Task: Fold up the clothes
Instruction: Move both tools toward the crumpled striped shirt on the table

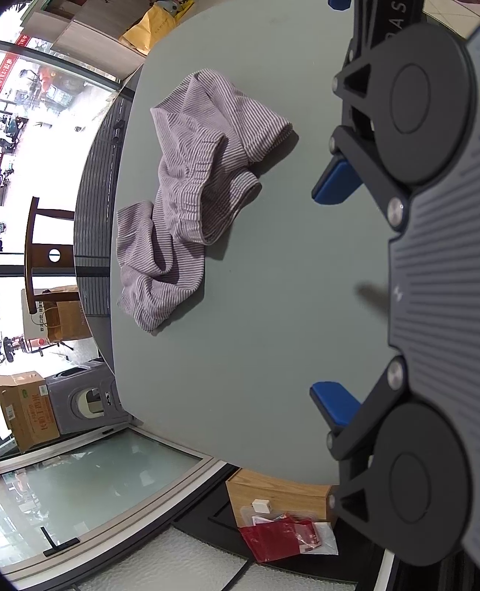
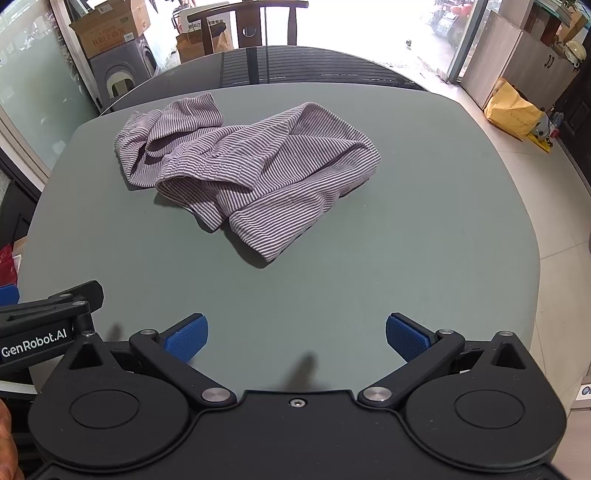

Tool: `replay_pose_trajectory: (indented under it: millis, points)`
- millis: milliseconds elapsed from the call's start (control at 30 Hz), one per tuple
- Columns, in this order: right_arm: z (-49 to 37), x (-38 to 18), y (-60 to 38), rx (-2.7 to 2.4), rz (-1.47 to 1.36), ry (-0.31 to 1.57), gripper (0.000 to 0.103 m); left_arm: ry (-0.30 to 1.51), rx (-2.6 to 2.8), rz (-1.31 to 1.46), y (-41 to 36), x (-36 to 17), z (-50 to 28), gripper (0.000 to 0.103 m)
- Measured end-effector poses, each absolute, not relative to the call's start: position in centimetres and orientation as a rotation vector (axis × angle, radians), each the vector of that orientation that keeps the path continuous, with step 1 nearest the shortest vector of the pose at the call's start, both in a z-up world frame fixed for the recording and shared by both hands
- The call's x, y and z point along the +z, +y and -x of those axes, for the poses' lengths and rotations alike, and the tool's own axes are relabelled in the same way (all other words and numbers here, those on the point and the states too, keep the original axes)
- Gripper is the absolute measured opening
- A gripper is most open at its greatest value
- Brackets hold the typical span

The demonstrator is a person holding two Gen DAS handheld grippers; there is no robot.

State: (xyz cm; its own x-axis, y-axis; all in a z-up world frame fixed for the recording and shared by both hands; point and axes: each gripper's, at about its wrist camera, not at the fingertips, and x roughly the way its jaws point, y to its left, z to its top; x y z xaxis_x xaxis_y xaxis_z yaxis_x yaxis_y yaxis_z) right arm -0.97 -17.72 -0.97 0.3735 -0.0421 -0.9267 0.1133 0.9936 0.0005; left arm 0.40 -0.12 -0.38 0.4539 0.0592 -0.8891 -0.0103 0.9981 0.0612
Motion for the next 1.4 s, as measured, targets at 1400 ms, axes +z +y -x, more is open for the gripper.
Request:
replay_pose_trajectory:
  millis: [1400]
  points:
    - [-4.2, -2.5, -17.4, 0.082, -0.211, 1.123, 0.096, 1.097, 0.112, 0.034, 2.7, -0.3, -3.7, 0.103]
